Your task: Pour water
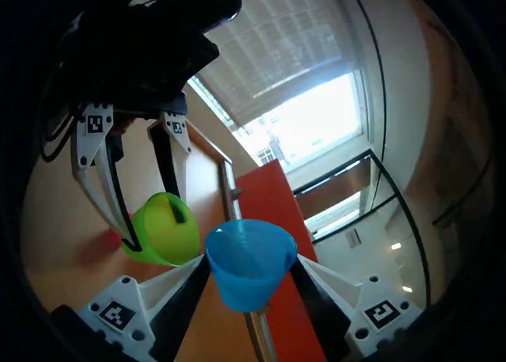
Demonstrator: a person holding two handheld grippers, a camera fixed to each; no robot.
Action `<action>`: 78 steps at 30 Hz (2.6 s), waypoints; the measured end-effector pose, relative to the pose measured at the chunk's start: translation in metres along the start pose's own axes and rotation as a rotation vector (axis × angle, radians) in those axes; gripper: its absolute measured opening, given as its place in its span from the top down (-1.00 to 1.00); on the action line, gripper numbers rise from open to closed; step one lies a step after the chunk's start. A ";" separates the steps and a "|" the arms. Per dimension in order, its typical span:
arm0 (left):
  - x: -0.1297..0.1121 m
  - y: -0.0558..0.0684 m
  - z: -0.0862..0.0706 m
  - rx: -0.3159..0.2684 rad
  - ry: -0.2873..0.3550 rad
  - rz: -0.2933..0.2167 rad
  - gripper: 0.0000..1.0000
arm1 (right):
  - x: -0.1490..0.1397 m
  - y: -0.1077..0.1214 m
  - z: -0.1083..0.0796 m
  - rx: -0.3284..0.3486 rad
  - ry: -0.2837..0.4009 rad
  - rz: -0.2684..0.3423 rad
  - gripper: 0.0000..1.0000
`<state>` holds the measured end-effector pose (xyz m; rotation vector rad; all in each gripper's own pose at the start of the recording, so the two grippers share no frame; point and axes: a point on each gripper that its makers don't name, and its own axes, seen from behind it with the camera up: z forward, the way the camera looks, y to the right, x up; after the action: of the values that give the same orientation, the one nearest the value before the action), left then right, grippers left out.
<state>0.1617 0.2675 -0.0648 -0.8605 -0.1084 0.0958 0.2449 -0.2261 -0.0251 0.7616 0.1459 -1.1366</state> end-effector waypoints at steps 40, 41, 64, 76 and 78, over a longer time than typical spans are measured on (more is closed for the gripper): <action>-0.001 0.000 -0.002 0.002 0.002 0.006 -0.71 | 0.007 0.005 0.001 -0.016 0.005 -0.090 -0.80; -0.001 0.001 -0.002 0.002 0.003 0.006 -0.72 | 0.007 0.005 0.001 -0.017 0.005 -0.092 -0.81; -0.004 0.008 -0.006 -0.006 -0.003 0.018 -0.71 | 0.012 0.003 -0.005 -0.020 0.001 -0.140 -0.81; -0.006 0.008 -0.007 -0.010 -0.003 0.021 -0.71 | 0.013 0.000 -0.006 -0.024 -0.004 -0.162 -0.81; -0.006 0.008 -0.008 -0.010 -0.003 0.020 -0.72 | 0.013 -0.001 -0.006 -0.024 -0.005 -0.165 -0.80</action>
<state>0.1568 0.2662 -0.0762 -0.8713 -0.1026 0.1156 0.2513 -0.2321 -0.0362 0.7357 0.2211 -1.2911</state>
